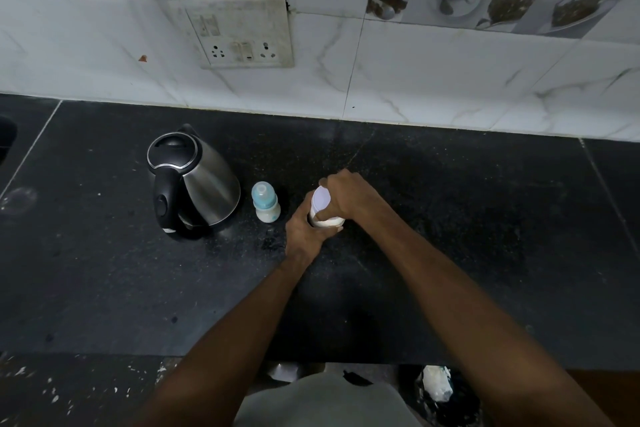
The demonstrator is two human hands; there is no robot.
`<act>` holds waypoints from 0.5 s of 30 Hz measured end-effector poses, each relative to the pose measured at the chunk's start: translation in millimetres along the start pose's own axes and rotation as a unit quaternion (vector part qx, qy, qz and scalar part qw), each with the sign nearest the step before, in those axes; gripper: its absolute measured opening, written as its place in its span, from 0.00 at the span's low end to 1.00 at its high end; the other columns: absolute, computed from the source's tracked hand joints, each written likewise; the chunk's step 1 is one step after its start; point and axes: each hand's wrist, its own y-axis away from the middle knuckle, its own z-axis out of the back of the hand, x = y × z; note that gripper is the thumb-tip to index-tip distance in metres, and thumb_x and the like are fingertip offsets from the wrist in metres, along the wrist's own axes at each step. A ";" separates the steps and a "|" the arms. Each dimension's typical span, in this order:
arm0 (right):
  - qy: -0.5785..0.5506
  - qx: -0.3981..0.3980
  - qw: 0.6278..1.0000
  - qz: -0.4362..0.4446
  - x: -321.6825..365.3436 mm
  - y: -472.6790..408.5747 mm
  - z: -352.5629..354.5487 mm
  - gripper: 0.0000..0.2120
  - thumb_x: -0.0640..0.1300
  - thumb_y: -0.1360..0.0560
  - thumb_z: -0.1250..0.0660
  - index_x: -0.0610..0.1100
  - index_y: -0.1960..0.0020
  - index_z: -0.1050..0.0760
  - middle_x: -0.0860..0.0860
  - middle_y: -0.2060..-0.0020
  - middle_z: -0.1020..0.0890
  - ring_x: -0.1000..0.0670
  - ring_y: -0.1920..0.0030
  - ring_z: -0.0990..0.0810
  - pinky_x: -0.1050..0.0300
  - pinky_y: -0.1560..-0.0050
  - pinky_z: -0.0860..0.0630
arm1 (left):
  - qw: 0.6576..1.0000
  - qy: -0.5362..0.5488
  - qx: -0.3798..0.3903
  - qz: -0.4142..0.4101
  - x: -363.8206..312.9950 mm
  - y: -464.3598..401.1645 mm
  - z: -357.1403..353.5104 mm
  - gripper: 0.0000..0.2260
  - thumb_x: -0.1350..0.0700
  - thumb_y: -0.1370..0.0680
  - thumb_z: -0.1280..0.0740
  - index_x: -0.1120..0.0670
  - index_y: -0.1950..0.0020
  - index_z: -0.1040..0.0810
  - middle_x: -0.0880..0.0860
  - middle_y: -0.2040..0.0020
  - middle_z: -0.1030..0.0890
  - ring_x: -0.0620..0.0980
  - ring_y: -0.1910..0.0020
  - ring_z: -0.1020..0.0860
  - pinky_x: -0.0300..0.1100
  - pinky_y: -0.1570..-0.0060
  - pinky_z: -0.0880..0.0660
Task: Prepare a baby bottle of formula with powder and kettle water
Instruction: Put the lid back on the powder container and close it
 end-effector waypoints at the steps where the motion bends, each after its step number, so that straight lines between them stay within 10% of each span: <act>1: -0.002 0.006 1.000 0.000 -1.3 -0.5 -1.0 0.37 0.62 0.31 0.23 0.44 0.28 0.27 0.42 0.36 0.20 0.41 0.38 0.21 0.48 0.40 0.24 | 1.000 -0.005 0.000 0.000 -3.4 1.7 0.8 0.46 0.44 0.40 0.16 0.48 0.24 0.26 0.48 0.33 0.18 0.48 0.33 0.20 0.55 0.31 0.23; 15: 0.006 0.033 0.999 0.018 -3.8 -2.0 -1.9 0.36 0.54 0.31 0.21 0.44 0.28 0.27 0.39 0.37 0.21 0.39 0.41 0.20 0.44 0.40 0.21 | 1.000 -0.007 0.009 0.004 -18.2 3.9 3.3 0.44 0.57 0.38 0.12 0.53 0.24 0.27 0.50 0.31 0.19 0.48 0.33 0.21 0.51 0.31 0.23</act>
